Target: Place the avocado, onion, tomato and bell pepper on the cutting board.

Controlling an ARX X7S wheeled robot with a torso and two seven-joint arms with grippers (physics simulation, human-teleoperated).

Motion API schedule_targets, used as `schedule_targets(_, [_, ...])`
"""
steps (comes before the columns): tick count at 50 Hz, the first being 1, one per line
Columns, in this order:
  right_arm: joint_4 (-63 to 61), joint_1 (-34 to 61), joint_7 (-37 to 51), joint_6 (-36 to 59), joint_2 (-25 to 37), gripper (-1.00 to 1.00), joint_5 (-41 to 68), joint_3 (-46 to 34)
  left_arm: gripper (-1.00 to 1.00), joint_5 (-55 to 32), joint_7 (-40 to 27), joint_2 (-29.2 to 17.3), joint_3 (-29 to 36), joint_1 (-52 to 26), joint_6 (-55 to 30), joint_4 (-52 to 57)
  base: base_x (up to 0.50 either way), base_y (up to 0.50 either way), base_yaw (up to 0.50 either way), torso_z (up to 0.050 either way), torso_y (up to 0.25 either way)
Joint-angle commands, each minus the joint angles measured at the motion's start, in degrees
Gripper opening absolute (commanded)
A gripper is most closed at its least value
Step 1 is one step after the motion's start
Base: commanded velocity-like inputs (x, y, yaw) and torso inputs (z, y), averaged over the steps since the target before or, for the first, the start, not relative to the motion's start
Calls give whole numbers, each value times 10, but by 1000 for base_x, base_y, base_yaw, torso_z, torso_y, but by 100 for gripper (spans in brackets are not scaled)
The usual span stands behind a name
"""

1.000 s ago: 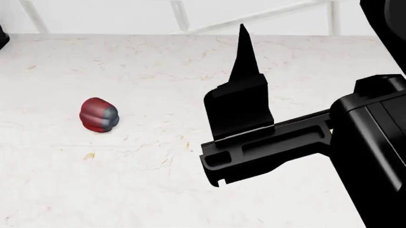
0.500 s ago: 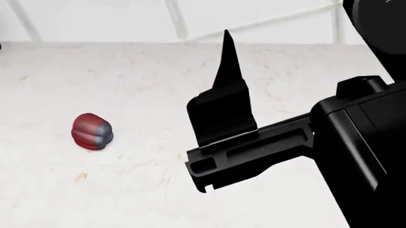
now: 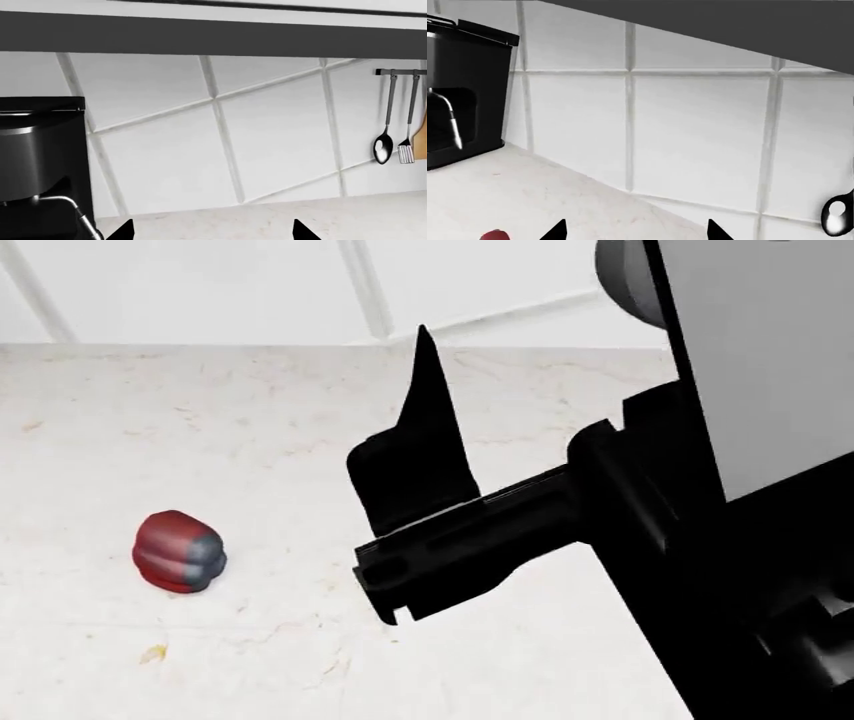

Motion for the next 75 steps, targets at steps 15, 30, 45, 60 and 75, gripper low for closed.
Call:
schedule_targets(15, [189, -46, -225, 43, -185, 100, -149, -62, 100, 11, 23, 0, -38, -1, -10, -15, 0, 0, 0, 0, 0])
schedule_targets(30, [314, -49, -340, 52, -282, 100, -253, -119, 100, 31, 30, 0, -29, 21, 6, -8, 0, 0, 0, 0, 0])
schedule_targets(45, [423, -52, -434, 29, -363, 100, -333, -163, 100, 28, 28, 0, -37, 25, 4, -8, 0, 0, 0, 0, 0])
schedule_targets(60, [539, -81, -507, -14, -429, 100, -395, -200, 100, 36, 33, 0, -37, 36, 12, -6, 0, 0, 0, 0, 0])
schedule_targets(75, [589, -108, -530, -38, -462, 100, -419, -219, 100, 47, 30, 0, -33, 52, 24, -2, 0, 0, 0, 0, 0])
